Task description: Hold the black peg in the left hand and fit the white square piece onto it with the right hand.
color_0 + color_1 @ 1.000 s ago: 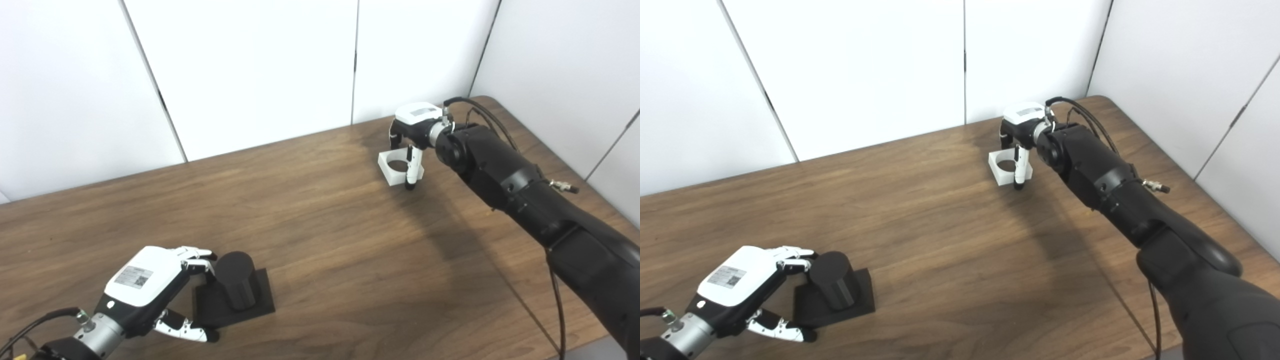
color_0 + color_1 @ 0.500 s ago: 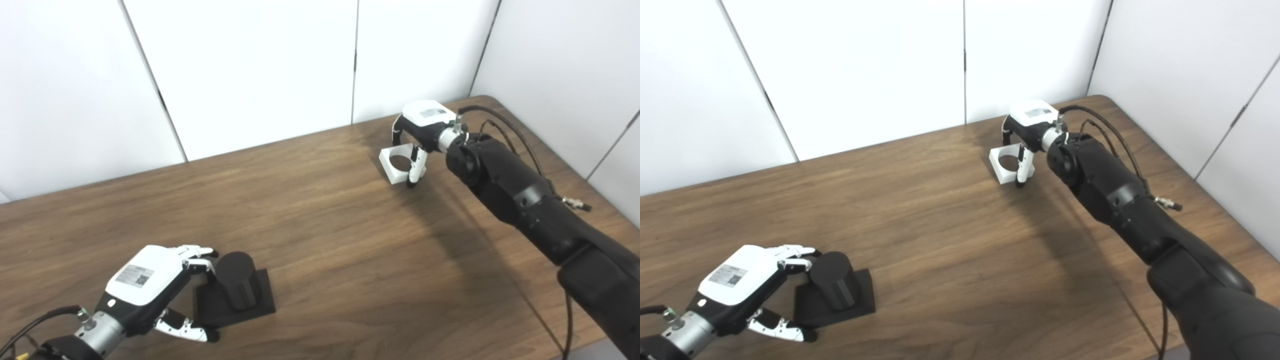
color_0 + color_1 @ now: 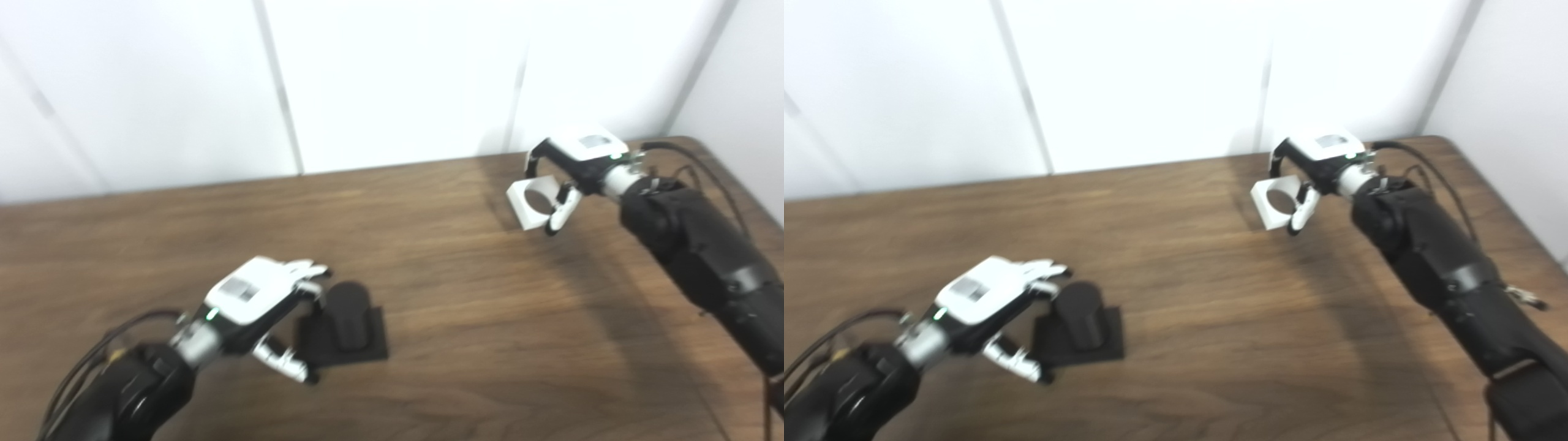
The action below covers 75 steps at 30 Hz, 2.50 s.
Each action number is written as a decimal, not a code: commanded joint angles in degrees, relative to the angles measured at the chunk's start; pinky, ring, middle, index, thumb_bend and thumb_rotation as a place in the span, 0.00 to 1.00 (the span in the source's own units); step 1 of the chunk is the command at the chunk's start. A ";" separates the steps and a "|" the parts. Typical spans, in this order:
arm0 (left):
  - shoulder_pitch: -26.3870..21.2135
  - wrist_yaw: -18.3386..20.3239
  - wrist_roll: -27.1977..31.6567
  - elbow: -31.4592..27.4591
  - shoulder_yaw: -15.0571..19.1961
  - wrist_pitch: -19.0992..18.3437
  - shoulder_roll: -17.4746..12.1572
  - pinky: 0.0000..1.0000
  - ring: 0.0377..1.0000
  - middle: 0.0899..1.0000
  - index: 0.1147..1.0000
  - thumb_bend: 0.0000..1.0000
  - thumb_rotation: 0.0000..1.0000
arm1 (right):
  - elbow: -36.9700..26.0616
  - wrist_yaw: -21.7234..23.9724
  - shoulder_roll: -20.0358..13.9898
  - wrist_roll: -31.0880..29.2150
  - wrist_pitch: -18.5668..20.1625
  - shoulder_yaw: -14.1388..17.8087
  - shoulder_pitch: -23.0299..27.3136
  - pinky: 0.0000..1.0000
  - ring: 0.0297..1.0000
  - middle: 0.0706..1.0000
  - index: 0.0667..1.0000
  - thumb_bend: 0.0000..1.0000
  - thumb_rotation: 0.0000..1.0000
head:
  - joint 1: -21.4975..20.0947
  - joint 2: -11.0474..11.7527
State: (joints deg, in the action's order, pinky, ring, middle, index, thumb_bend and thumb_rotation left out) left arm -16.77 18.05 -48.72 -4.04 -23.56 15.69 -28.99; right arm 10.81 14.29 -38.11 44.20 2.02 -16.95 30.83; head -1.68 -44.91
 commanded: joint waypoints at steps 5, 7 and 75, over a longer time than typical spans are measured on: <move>-1.15 0.60 -4.09 2.10 -1.51 -1.71 1.42 0.76 0.90 0.89 0.42 0.52 0.07 | -4.17 2.16 -1.22 -1.06 -2.55 1.20 3.92 0.79 0.82 0.74 0.44 0.52 0.13 | 3.61 -0.60; -1.36 0.83 -4.47 2.10 -1.73 -2.14 1.86 0.77 0.90 0.90 0.42 0.52 0.07 | -5.42 2.77 -1.31 -1.64 -3.42 1.28 3.77 0.78 0.82 0.74 0.44 0.52 0.13 | 4.60 -0.74; -2.05 -1.42 -6.04 2.25 -3.60 -2.91 3.37 0.76 0.91 0.90 0.42 0.52 0.07 | -29.65 23.53 15.63 -6.85 -4.04 -3.40 4.87 0.79 0.81 0.75 0.44 0.52 0.14 | 3.71 -1.32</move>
State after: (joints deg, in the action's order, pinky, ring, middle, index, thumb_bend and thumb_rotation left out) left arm -18.55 15.87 -51.79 -2.30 -25.95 12.90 -25.66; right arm -17.58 38.81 -22.35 37.46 -1.81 -21.18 33.85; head 2.02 -46.14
